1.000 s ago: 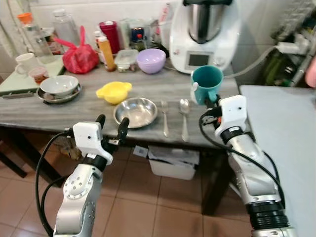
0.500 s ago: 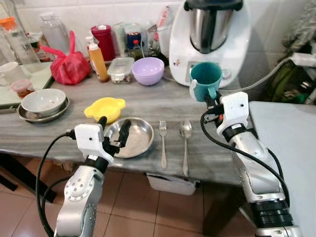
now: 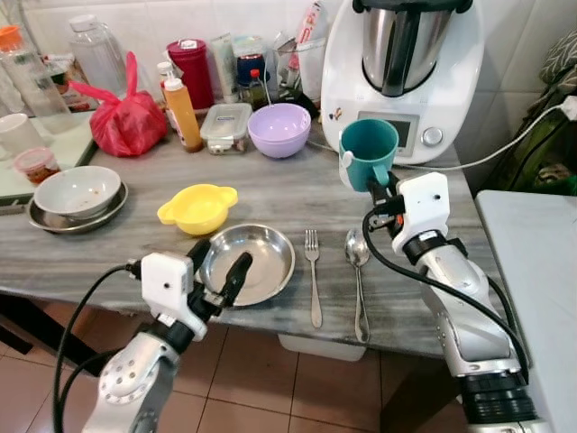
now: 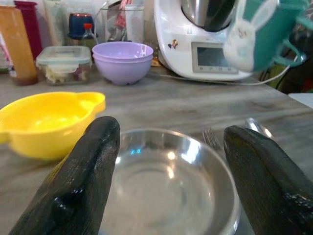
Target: Setting the table
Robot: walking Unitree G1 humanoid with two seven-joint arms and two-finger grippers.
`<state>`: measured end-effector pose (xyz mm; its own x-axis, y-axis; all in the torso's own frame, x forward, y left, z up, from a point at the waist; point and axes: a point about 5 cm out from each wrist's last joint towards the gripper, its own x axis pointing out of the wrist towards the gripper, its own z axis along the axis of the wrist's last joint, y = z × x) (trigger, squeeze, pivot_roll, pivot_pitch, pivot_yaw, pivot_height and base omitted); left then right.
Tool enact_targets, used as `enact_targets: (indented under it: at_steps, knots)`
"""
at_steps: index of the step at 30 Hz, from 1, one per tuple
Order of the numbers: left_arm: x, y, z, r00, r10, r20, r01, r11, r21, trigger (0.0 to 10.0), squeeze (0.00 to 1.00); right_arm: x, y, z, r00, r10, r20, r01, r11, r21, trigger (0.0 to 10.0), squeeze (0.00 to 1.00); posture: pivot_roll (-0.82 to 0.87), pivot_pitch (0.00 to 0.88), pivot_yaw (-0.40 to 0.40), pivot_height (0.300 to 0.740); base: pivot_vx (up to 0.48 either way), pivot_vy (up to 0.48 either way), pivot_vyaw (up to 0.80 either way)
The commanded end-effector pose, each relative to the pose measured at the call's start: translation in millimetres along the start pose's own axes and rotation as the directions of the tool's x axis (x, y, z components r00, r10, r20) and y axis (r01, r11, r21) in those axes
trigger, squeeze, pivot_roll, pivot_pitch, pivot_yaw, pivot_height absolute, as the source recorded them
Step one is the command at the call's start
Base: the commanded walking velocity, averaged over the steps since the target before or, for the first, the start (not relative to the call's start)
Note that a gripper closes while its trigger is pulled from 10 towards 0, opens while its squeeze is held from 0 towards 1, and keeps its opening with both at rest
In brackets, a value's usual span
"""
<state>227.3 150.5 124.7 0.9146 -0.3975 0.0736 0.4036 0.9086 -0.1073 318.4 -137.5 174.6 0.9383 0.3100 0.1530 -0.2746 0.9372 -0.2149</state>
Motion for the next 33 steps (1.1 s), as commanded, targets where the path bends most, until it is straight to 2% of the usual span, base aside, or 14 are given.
enact_targets:
  at_steps: [1,7,10,18,25,33]
  knots:
    - [-1.8,-2.6,4.9,0.999,-0.040,0.004,0.040,0.999,0.004,10.0,0.00,2.2,6.0,9.6,0.999,0.031,0.032,-0.032,1.000,0.000,10.0,0.00,-0.09,0.056,0.059,0.740,0.000,0.000,0.00]
    - [-6.6,-6.4,1.4,0.996,-0.081,-0.024,0.081,0.997,-0.013,10.0,0.00,1.5,7.3,3.5,0.998,0.062,-0.006,-0.062,0.998,0.033,10.0,0.00,-0.09,0.066,0.062,0.740,0.000,0.000,0.00]
    - [-7.7,-10.6,0.2,0.993,-0.115,-0.034,0.114,0.993,-0.027,10.0,0.00,2.2,11.8,0.0,0.995,0.100,-0.025,-0.098,0.992,0.078,10.0,0.00,-0.09,0.073,0.063,0.740,0.000,0.000,0.00]
    - [-9.6,-14.8,-1.5,0.990,-0.132,-0.041,0.130,0.991,-0.034,10.0,0.00,8.4,24.1,0.8,0.981,0.194,-0.020,-0.192,0.978,0.079,10.0,0.00,-0.08,0.092,0.062,0.740,0.000,0.000,0.00]
    - [-11.5,-20.6,-2.9,0.990,-0.139,-0.040,0.136,0.989,-0.058,10.0,0.00,13.1,35.5,-7.0,0.951,0.305,-0.048,-0.300,0.950,0.083,10.0,0.00,-0.06,0.105,0.058,0.740,0.000,0.000,0.00]
    - [-13.0,-23.9,1.2,0.989,-0.141,-0.038,0.139,0.989,-0.058,10.0,0.00,21.1,43.6,-12.0,0.930,0.365,-0.050,-0.359,0.929,0.088,10.0,0.00,-0.04,0.106,0.054,0.740,0.000,0.000,0.00]
